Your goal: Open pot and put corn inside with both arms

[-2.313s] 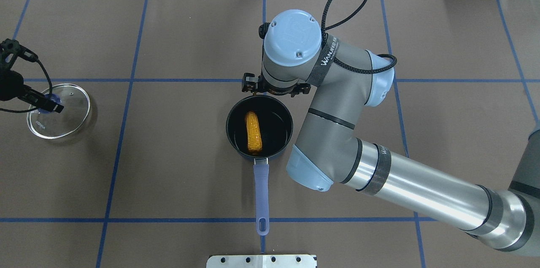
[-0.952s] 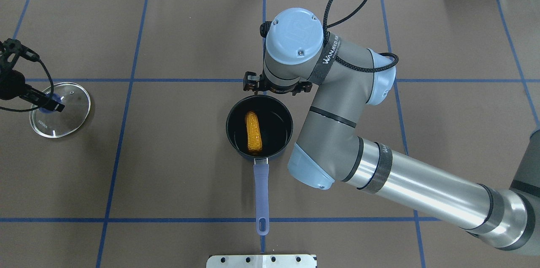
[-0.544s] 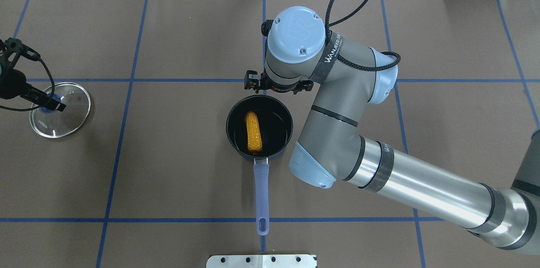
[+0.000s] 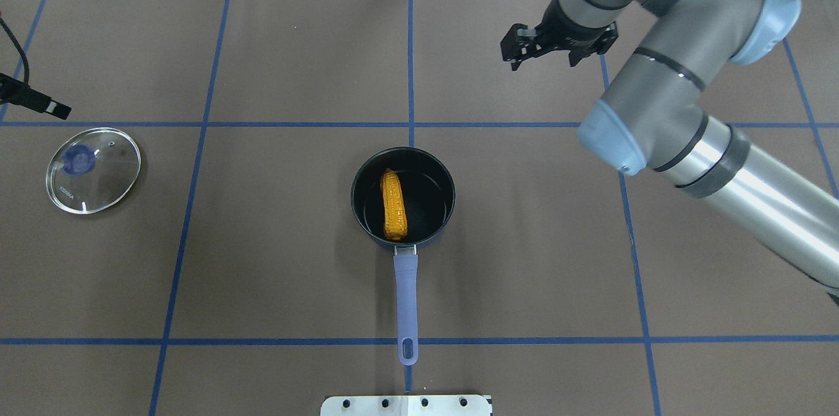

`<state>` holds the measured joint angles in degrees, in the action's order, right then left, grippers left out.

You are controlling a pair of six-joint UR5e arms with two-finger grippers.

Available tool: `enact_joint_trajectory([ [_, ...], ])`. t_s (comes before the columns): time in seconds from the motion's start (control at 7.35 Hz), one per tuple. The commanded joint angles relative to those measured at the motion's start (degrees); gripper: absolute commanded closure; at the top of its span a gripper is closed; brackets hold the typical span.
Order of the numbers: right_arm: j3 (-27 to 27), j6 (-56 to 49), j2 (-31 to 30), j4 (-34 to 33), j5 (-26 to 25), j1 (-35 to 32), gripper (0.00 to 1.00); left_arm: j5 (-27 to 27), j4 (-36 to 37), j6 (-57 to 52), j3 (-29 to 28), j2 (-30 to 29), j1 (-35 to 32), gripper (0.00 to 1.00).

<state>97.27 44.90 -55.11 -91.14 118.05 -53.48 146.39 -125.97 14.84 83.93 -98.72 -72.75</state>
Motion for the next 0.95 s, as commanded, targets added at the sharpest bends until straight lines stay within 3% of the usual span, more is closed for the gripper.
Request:
enact_joint_trajectory([
  [0.0,-2.9,-16.4,-10.3,7.3,9.6,-12.4,0.0,1.3,9.8,-15.2,-2.2,-0.7,-6.2,0.03],
  [0.27,-3.1,-26.7,-18.6,8.4,11.1,-19.9,0.0,1.2,28.0,-33.7,-3.2,-5.9,-14.2,0.03],
  [0.54,-3.8,-34.3,-22.7,7.9,15.2,-28.0,0.0,1.2,31.0,-39.4,-5.5,-7.4,-18.9,0.03],
  [0.82,-2.4,-36.7,-27.5,8.3,15.6,-33.1,0.0,1.4,31.0,-40.0,-5.1,-7.0,-21.2,0.03],
])
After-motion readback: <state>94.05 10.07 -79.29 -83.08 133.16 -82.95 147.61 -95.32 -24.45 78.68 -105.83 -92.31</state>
